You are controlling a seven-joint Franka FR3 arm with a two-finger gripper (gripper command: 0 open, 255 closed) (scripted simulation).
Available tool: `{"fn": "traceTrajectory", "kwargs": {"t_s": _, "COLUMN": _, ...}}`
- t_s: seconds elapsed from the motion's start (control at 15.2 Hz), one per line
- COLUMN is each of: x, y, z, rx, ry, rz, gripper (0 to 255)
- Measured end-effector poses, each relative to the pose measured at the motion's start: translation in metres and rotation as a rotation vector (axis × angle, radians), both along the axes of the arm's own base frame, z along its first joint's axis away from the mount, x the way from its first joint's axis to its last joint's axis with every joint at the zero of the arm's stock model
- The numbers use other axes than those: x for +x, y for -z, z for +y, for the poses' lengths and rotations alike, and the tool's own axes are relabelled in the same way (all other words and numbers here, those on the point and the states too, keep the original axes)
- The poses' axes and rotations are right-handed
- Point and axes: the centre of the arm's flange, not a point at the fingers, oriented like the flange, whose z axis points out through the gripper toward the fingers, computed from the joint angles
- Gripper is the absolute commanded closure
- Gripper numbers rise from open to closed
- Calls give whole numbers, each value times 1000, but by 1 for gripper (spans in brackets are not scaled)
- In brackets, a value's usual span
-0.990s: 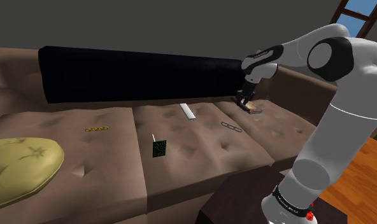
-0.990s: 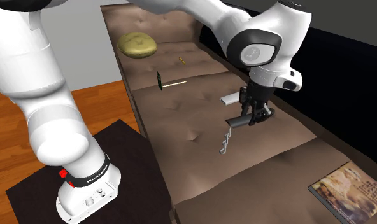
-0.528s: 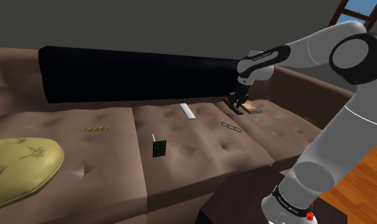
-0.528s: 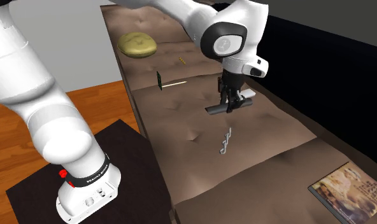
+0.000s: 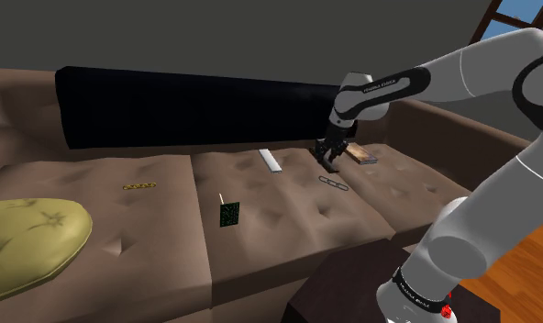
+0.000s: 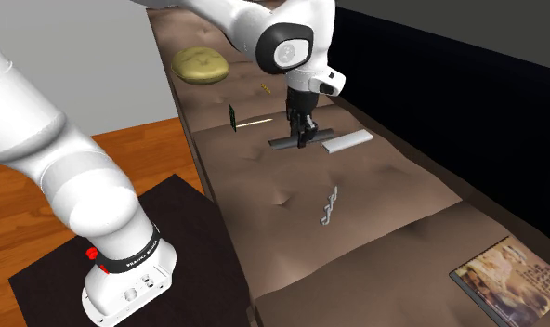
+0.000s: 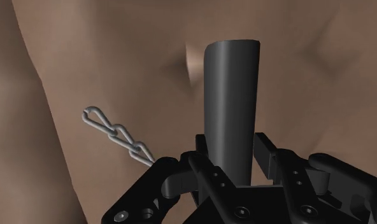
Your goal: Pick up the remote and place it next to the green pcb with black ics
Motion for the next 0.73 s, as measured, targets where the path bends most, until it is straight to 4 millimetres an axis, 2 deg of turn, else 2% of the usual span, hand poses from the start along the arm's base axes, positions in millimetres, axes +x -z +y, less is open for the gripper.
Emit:
{"fn": "traceTrajectory", "kwargs": {"t_s": 0.26, "x": 4, "y": 5, "z": 53, "rx": 0, "ry": 1, "rz": 0, "gripper": 255}}
{"fn": "traceTrajectory", "kwargs": {"t_s": 0.73, "x": 4, "y": 1, "z": 148, "rx": -1, "ry": 0, "rz": 0, "gripper": 255}}
